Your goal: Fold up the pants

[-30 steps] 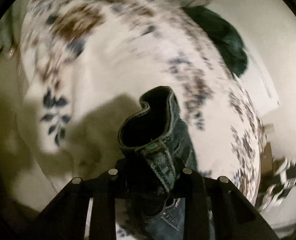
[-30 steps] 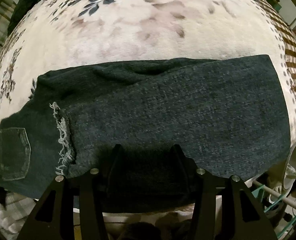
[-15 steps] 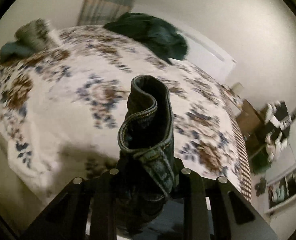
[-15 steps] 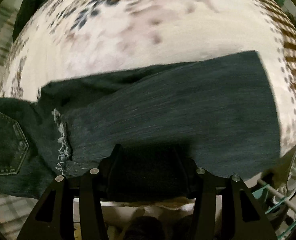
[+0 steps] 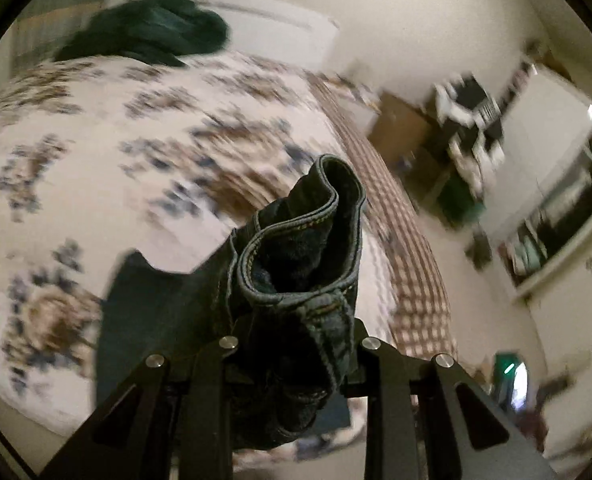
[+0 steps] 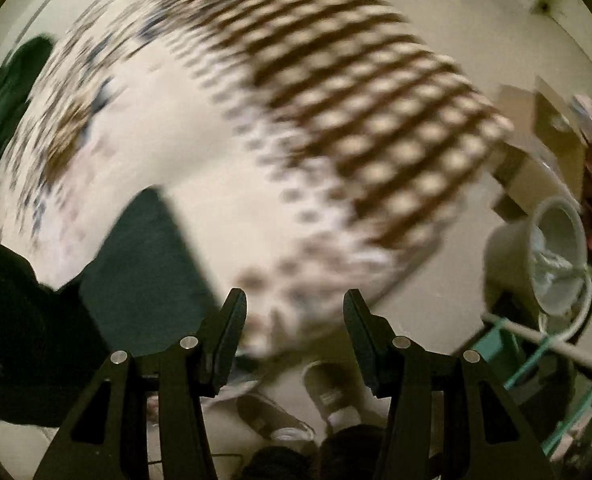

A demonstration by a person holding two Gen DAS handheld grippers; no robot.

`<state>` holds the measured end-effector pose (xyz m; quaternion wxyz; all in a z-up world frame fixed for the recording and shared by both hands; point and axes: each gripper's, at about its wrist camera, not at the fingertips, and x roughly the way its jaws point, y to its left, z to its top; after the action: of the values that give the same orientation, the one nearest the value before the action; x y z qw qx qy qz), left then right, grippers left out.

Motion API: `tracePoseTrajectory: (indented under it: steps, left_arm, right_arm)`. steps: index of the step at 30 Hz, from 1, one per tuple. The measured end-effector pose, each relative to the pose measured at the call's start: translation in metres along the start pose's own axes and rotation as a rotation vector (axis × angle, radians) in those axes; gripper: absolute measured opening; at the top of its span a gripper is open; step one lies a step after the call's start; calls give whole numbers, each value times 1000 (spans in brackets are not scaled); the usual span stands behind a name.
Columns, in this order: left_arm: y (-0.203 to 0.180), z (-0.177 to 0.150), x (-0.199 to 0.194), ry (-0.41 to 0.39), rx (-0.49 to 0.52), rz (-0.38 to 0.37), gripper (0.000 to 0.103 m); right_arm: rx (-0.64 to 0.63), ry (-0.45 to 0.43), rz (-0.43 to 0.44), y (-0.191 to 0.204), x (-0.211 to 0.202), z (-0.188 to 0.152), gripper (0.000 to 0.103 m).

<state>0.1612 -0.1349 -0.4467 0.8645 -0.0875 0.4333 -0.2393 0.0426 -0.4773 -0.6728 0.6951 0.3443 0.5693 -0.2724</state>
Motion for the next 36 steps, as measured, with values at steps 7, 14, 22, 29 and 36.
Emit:
tracePoseTrajectory:
  steps: [7, 14, 22, 29, 36]
  left_arm:
    - [-64, -61, 88, 241, 193, 73, 26]
    - [-54, -46, 69, 303, 121, 3, 84]
    - [19, -4, 27, 260, -77, 29, 87]
    - [122, 1, 47, 311, -176, 194, 87]
    - [166, -17, 86, 458, -258, 132, 87]
  right_arm:
    - [52, 19, -33, -49, -5, -4, 55]
    - [1, 0, 139, -38, -13, 2, 88]
    - [-49, 51, 400, 18, -3, 34, 95]
    - [-1, 327, 568, 53, 87, 43, 94]
    - [-86, 241, 555, 81, 71, 54, 13]
